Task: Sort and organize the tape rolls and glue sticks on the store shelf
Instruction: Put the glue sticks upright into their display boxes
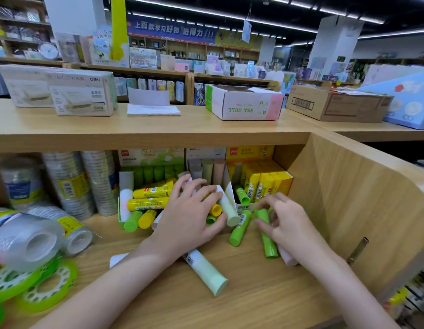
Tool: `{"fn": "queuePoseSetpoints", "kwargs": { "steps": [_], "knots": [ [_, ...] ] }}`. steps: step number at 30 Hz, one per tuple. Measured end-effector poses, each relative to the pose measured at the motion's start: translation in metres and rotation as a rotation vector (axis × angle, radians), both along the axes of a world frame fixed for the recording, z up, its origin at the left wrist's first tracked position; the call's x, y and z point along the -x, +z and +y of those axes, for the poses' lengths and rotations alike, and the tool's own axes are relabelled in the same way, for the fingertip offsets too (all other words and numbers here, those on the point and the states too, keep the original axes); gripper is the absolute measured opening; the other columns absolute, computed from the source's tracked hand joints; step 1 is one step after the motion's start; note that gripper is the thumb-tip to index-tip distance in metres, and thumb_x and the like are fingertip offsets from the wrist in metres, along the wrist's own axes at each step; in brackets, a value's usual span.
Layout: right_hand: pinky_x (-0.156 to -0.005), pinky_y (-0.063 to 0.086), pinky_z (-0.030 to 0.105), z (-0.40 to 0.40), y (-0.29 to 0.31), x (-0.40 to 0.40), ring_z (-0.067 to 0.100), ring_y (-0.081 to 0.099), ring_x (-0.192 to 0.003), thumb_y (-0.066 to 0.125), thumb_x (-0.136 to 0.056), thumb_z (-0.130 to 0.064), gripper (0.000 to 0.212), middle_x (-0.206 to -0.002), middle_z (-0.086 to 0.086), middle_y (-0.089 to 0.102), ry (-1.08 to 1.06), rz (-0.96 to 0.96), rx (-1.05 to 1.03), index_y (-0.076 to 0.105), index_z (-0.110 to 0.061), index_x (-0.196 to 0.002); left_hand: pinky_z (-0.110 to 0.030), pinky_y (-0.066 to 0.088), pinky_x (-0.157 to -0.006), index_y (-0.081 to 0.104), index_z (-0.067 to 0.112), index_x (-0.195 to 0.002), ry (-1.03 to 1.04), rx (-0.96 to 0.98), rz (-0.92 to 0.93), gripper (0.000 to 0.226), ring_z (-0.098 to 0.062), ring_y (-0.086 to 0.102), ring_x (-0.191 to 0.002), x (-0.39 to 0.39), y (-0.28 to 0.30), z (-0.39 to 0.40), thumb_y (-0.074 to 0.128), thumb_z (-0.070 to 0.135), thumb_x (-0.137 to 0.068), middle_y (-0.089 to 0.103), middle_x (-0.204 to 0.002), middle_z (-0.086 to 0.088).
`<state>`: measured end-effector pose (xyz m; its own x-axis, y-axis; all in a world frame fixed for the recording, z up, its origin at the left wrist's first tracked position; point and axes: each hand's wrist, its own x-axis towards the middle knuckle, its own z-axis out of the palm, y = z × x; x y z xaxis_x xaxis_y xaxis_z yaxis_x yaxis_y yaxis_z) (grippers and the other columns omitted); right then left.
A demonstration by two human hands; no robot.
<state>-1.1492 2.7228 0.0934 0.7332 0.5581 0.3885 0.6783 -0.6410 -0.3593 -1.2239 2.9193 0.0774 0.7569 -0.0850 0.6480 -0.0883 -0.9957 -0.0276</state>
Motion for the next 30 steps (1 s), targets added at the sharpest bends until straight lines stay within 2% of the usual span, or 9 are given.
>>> {"fn": "queuePoseSetpoints", "kwargs": {
  "steps": [6, 10, 15, 17, 20, 23, 25, 28, 30],
  "knots": [
    [-0.082, 0.038, 0.026, -0.004, -0.021, 0.003, 0.022, 0.050, -0.095, 0.062, -0.087, -0.021, 0.015, -0.095, 0.002, 0.051, 0.011, -0.099, 0.032, 0.064, -0.008, -0.094, -0.045, 0.023, -0.108, 0.071, 0.018, -0.102, -0.008, -0.007, 0.028, 0.056, -0.021, 0.057, -0.110, 0.001, 0.001, 0.000, 0.037, 0.060, -0.087, 0.067, -0.110, 0.004],
    [-0.079, 0.033, 0.019, -0.008, -0.013, 0.010, 0.021, 0.051, -0.089, 0.053, -0.085, -0.022, 0.018, -0.091, 0.002, 0.058, 0.026, -0.115, -0.087, 0.066, -0.008, -0.088, -0.044, 0.021, -0.109, 0.070, 0.018, -0.104, -0.006, -0.031, 0.039, 0.059, -0.021, 0.057, -0.110, 0.000, 0.001, 0.001, 0.039, 0.064, -0.084, 0.067, -0.110, 0.003],
    [-0.081, 0.029, 0.006, -0.036, -0.007, 0.013, 0.011, 0.045, -0.096, 0.056, -0.088, -0.025, 0.007, -0.099, -0.011, 0.055, 0.031, -0.033, -0.123, 0.061, -0.026, -0.093, -0.043, 0.019, -0.109, 0.065, 0.018, -0.114, -0.047, -0.016, 0.036, 0.051, -0.020, 0.056, -0.111, 0.001, 0.001, 0.000, 0.043, 0.054, -0.085, 0.064, -0.117, 0.003],
    [-0.085, 0.026, 0.003, -0.048, -0.008, 0.014, 0.007, 0.041, -0.101, 0.062, -0.086, -0.024, 0.014, -0.107, -0.012, 0.052, 0.032, 0.017, -0.065, 0.060, -0.028, -0.100, -0.044, 0.016, -0.110, 0.064, 0.019, -0.115, -0.076, -0.021, 0.042, 0.049, -0.019, 0.056, -0.111, 0.001, 0.001, 0.000, 0.042, 0.050, -0.085, 0.063, -0.119, 0.004],
    [-0.086, 0.024, 0.006, -0.058, -0.011, 0.016, 0.003, 0.037, -0.108, 0.066, -0.082, -0.034, 0.030, -0.116, -0.018, 0.045, 0.069, 0.067, 0.064, 0.057, -0.030, -0.110, -0.044, 0.014, -0.110, 0.067, 0.020, -0.109, -0.087, -0.025, 0.046, 0.046, -0.018, 0.058, -0.108, 0.001, 0.001, 0.000, 0.041, 0.049, -0.086, 0.065, -0.114, 0.006],
    [-0.095, 0.027, 0.012, -0.060, -0.013, 0.021, -0.001, 0.038, -0.114, 0.066, -0.079, -0.042, 0.034, -0.117, -0.029, 0.042, 0.123, 0.142, 0.083, 0.053, -0.036, -0.110, -0.044, 0.015, -0.110, 0.068, 0.019, -0.105, -0.084, -0.023, 0.045, 0.044, -0.016, 0.060, -0.104, 0.001, 0.001, -0.001, 0.040, 0.048, -0.087, 0.067, -0.108, 0.007],
    [-0.101, 0.030, 0.023, -0.061, -0.013, 0.021, -0.003, 0.036, -0.118, 0.068, -0.077, -0.043, 0.037, -0.121, -0.031, 0.040, 0.153, 0.174, 0.101, 0.050, -0.041, -0.110, -0.043, 0.015, -0.110, 0.068, 0.018, -0.103, -0.082, -0.022, 0.037, 0.044, -0.017, 0.061, -0.102, 0.001, 0.001, -0.001, 0.040, 0.048, -0.087, 0.068, -0.105, 0.006],
    [-0.105, 0.026, 0.027, -0.060, -0.014, 0.020, -0.006, 0.027, -0.124, 0.070, -0.076, -0.041, 0.047, -0.131, -0.029, 0.033, 0.204, 0.184, 0.186, 0.046, -0.045, -0.116, -0.041, 0.016, -0.110, 0.067, 0.018, -0.099, -0.096, -0.010, 0.011, 0.041, -0.017, 0.060, -0.099, 0.000, 0.001, 0.000, 0.043, 0.048, -0.086, 0.067, -0.100, 0.007],
    [-0.107, 0.028, 0.030, -0.056, -0.015, 0.019, -0.008, 0.029, -0.125, 0.069, -0.071, -0.046, 0.045, -0.131, -0.030, 0.036, 0.229, 0.178, 0.127, 0.048, -0.047, -0.112, -0.041, 0.018, -0.110, 0.065, 0.018, -0.099, -0.126, 0.006, -0.008, 0.039, -0.016, 0.057, -0.099, 0.000, 0.002, 0.001, 0.046, 0.049, -0.085, 0.064, -0.097, 0.008]
  ]
}}
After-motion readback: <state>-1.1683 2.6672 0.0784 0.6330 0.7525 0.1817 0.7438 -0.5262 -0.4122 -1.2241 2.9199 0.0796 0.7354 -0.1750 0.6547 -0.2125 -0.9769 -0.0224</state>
